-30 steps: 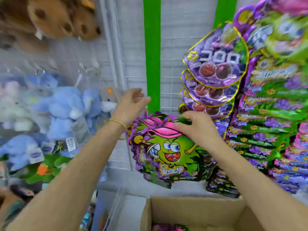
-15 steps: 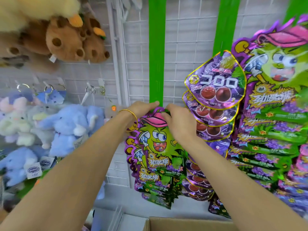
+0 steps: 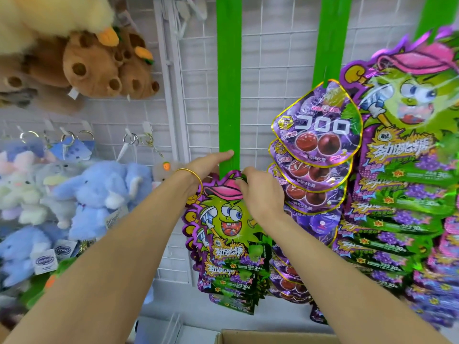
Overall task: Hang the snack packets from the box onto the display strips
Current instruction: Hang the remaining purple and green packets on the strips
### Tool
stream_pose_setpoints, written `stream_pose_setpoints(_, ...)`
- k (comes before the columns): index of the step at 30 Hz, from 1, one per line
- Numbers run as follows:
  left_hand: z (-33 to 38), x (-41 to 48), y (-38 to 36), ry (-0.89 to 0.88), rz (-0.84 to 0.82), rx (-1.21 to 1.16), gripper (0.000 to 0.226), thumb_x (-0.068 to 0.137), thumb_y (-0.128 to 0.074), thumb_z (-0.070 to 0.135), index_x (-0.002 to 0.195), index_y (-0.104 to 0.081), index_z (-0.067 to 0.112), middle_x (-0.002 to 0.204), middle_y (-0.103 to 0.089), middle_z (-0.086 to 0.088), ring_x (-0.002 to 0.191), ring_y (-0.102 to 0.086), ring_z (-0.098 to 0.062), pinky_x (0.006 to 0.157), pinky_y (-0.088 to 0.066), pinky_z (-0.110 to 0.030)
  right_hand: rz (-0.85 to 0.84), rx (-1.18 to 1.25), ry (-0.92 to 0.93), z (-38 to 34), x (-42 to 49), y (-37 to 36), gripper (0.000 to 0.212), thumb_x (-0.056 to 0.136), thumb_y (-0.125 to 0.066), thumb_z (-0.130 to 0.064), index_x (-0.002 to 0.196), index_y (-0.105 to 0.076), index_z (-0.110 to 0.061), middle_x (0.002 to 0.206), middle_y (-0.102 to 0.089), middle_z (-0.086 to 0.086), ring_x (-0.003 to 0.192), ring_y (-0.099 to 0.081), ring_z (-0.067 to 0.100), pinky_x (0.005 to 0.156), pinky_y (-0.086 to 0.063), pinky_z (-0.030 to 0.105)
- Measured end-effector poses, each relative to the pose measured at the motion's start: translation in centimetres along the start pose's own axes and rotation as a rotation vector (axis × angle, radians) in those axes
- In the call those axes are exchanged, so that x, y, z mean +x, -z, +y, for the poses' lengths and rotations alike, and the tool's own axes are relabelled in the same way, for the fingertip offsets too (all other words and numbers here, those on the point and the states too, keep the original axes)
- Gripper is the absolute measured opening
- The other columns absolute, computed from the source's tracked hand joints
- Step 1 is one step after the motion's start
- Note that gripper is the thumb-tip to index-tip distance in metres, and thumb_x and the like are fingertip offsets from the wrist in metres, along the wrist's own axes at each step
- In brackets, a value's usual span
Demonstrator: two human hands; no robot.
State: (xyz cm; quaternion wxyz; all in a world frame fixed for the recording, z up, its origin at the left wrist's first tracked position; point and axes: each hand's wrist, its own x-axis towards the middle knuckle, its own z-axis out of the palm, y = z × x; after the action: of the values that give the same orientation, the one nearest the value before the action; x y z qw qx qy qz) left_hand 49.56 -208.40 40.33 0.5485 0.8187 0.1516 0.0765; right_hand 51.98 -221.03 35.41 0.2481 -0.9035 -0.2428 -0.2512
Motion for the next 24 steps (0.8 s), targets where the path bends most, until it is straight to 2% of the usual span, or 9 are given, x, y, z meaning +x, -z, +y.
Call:
stream_pose_setpoints(3,-0.3,0.2,0.1,-0.019,0.073,0.049,0.064,0.078,-0.055,0.061,0.119,-0.054,0.011,0.122,-0.056,-0.01,0.105,-0.05,-0.023,0.091,-0.033,-0.03,0.041,-0.005,0.026,-0.2,-0.1,0.0,0.027,0.096,-0.046,-0.035,0.103,-0.055,-0.011,0.093,-0.067,0.016,0.089,-0.061,0.038,0.062,-0.039,0.036)
stream_pose_setpoints(5,-0.2,0.4,0.2,-0.022,0.12,0.073,0.062,0.077,-0.057,0.061,0.11,-0.059,0.009,0.119,-0.059,-0.012,0.105,-0.053,-0.026,0.093,-0.038,-0.03,0.074,-0.044,0.048,-0.5,0.1,0.3,0.027,0.096,-0.044,-0.034,0.104,-0.053,-0.011,0.094,-0.067,0.015,0.089,-0.062,0.038,0.062,-0.037,0.036)
stream_pose_setpoints(8,0.1,0.5,0.2,-0.01,0.108,0.07,0.067,0.078,-0.057,0.059,0.123,-0.053,0.01,0.13,-0.054,-0.012,0.118,-0.051,-0.028,0.105,-0.038,-0.038,0.105,-0.121,0.076,-0.7,0.6,0.7,0.021,0.097,-0.042,-0.026,0.106,-0.053,-0.011,0.096,-0.068,0.014,0.089,-0.063,0.038,0.06,-0.032,0.033)
stream_pose_setpoints(10,0.1,0.6,0.1,-0.022,0.099,0.069,0.068,0.079,-0.057,0.058,0.127,-0.05,0.011,0.134,-0.051,-0.011,0.121,-0.048,-0.027,0.107,-0.035,-0.039,0.107,-0.135,0.076,-0.7,0.9,0.7,0.018,0.097,-0.042,-0.021,0.105,-0.054,-0.01,0.096,-0.067,0.014,0.089,-0.063,0.038,0.059,-0.032,0.033)
stream_pose_setpoints(16,-0.3,0.9,0.1,-0.024,0.031,0.076,0.071,0.079,-0.051,0.063,0.128,-0.049,0.011,0.13,-0.052,-0.008,0.121,-0.045,-0.024,0.106,-0.03,-0.036,0.063,-0.085,0.045,-0.3,0.6,0.1,0.021,0.096,-0.045,-0.025,0.105,-0.055,-0.01,0.096,-0.067,0.017,0.091,-0.062,0.039,0.061,-0.035,0.035)
stream_pose_setpoints(19,-0.7,0.9,0.1,-0.022,0.04,0.058,0.071,0.078,-0.053,0.064,0.127,-0.05,0.013,0.116,-0.054,-0.005,0.117,-0.047,-0.024,0.11,-0.031,-0.039,0.035,-0.032,0.037,-0.1,0.5,-0.1,0.023,0.095,-0.046,-0.029,0.103,-0.056,-0.009,0.094,-0.067,0.017,0.09,-0.061,0.038,0.061,-0.036,0.035)
stream_pose_setpoints(22,-1.3,0.7,0.0,-0.039,0.078,0.059,0.065,0.077,-0.059,0.057,0.122,-0.055,0.01,0.11,-0.057,-0.006,0.11,-0.053,-0.024,0.103,-0.037,-0.035,-0.034,-0.004,0.036,0.3,0.0,-0.6,0.025,0.094,-0.048,-0.033,0.103,-0.056,-0.011,0.095,-0.067,0.017,0.092,-0.061,0.037,0.065,-0.043,0.038)
stream_pose_setpoints(24,-2.0,0.0,-0.2,-0.142,0.081,0.134,0.042,0.082,-0.063,0.04,0.106,-0.063,0.006,0.095,-0.06,-0.006,0.092,-0.057,-0.02,0.087,-0.042,-0.029,-0.064,-0.001,0.047,0.5,-0.4,-0.8,0.027,0.094,-0.049,-0.034,0.104,-0.054,-0.009,0.097,-0.066,0.018,0.093,-0.06,0.038,0.067,-0.044,0.04)
